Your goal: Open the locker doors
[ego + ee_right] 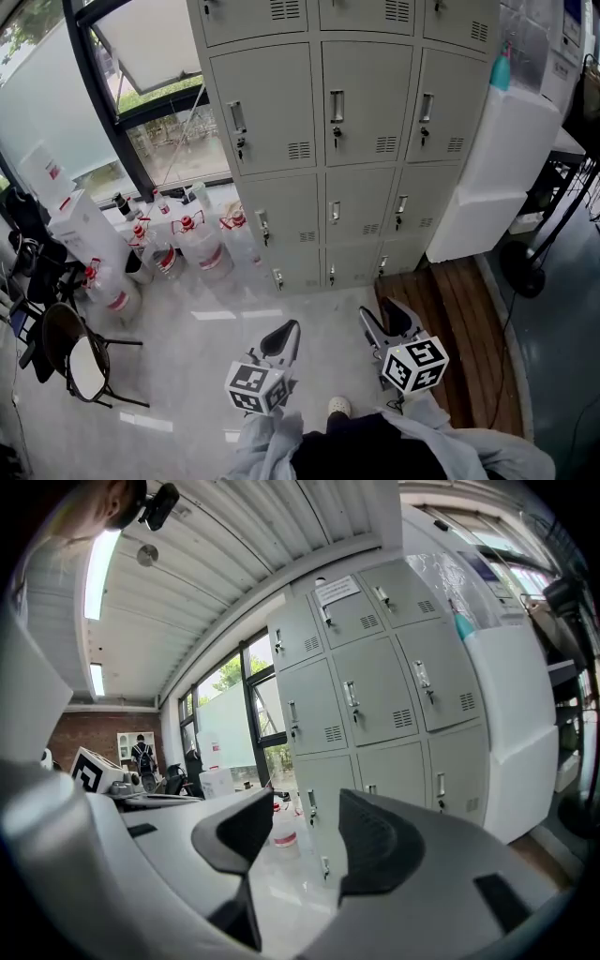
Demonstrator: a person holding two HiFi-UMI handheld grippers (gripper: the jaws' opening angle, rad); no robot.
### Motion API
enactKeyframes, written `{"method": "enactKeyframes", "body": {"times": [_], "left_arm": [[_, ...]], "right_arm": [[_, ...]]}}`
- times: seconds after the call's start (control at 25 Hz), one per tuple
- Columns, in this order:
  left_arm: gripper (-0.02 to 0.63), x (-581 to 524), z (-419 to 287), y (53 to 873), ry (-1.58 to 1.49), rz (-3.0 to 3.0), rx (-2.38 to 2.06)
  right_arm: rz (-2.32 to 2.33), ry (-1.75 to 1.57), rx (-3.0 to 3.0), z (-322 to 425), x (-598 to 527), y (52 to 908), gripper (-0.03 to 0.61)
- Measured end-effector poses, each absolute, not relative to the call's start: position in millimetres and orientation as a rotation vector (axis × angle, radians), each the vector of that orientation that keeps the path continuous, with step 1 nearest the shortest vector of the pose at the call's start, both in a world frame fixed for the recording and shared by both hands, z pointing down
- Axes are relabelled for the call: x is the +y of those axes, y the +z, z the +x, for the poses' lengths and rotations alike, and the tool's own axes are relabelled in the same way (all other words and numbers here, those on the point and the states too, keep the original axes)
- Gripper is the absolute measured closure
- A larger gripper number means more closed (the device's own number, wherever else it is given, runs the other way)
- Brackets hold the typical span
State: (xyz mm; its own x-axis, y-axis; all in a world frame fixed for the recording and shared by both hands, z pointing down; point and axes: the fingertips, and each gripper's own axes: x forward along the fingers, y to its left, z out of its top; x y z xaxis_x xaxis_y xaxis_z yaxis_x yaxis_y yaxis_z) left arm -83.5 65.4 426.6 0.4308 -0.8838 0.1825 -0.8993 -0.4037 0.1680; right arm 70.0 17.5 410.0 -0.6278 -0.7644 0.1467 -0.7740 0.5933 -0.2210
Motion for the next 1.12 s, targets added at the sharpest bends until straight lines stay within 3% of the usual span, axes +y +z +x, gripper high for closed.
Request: {"method": "enactKeyframes", "body": {"times": [1.12], "left_arm": [[0.595,-3,-87,450,0.109,2.386,-1.591]], "right_arm": [[1.305,0.484,-2.774,73,-53,440,0.377]]}}
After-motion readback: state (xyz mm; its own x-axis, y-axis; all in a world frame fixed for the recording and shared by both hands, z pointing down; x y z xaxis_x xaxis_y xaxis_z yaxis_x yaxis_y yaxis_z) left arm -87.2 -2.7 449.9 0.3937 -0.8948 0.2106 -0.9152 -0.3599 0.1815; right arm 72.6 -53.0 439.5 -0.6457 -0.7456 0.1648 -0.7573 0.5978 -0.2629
